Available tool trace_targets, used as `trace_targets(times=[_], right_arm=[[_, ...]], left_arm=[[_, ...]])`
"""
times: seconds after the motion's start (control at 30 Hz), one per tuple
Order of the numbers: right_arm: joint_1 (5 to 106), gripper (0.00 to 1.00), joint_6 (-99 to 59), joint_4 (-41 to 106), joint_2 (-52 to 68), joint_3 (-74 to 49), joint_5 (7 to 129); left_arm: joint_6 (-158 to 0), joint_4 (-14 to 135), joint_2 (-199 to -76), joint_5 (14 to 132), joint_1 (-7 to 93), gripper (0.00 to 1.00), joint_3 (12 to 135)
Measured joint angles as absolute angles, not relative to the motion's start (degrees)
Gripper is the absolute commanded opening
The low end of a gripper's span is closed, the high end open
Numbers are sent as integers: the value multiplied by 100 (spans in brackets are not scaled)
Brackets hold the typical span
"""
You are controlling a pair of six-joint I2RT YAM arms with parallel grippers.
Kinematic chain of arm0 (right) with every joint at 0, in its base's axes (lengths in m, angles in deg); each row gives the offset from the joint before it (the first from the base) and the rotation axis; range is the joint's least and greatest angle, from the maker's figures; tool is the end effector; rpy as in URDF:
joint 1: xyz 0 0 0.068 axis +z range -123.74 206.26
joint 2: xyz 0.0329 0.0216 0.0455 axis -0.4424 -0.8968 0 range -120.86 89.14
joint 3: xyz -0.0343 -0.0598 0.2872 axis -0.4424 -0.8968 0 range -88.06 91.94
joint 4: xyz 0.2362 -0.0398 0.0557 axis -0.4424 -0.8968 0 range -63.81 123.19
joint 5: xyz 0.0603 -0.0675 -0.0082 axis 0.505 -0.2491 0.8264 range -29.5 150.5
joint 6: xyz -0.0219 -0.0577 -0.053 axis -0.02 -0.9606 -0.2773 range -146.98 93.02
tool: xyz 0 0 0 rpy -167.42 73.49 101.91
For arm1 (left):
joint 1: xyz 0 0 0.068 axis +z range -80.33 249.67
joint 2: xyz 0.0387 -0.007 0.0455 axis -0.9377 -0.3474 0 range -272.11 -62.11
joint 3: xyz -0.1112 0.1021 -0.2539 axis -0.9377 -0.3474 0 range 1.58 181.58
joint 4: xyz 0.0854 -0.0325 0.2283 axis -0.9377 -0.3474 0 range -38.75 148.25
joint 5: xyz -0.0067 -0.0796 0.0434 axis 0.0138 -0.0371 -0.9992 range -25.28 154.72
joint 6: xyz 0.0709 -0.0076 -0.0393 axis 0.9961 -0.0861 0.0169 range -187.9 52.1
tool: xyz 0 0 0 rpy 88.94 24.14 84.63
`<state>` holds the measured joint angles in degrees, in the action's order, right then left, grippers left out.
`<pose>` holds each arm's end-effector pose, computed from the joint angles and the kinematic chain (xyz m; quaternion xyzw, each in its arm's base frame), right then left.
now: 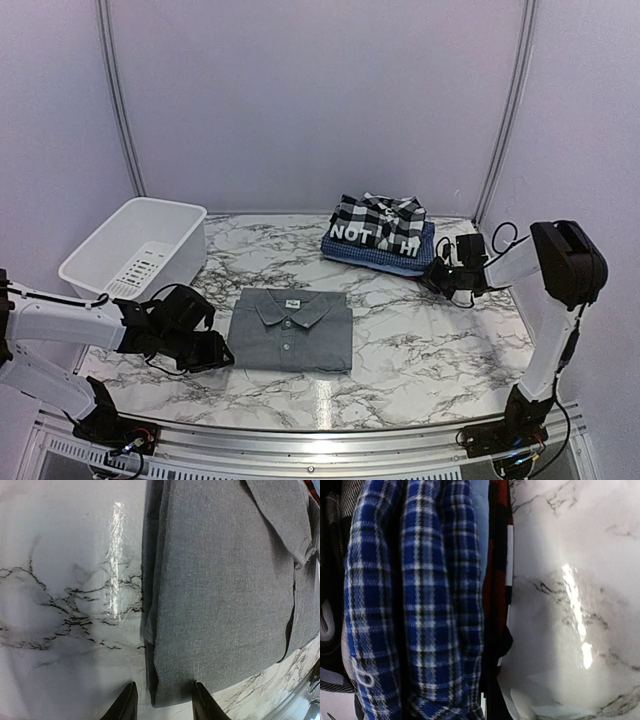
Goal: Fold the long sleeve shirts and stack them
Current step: Move the square-folded shirt to the center of the board.
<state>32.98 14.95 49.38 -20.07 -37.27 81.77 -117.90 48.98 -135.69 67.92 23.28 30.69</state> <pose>0.3830 0.0709 0.1277 0.2005 0.8792 0.3177 0.2931 0.1551 -0.1687 0.1553 -0.0211 0.9498 -0.2495 0.1874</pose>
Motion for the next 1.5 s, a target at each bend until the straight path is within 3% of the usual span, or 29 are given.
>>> trace_targets(times=[0.3,0.4,0.9,1.3,1.5], right_arm=[[3298,0,1248,4890,-1301,-4562,8219],[3300,0,1146,4813,-997,-4836,8243],[2948,0,888,3454,732,-5826,7952],[1877,0,610,2746,447,-5292,7640],[1901,21,440,2595,419,-5115,7463]], left_arm=[[-11998,5252,-13916,6816,2328,5,3071],[-12087,5276,-13971,6786,2328,0,3077],[-12114,4259,-13453,6375,2328,0,3031],[-12094,3809,-13020,6296,2418,0,2872],[-12020,3702,-12954,6274,2464,0,2870]])
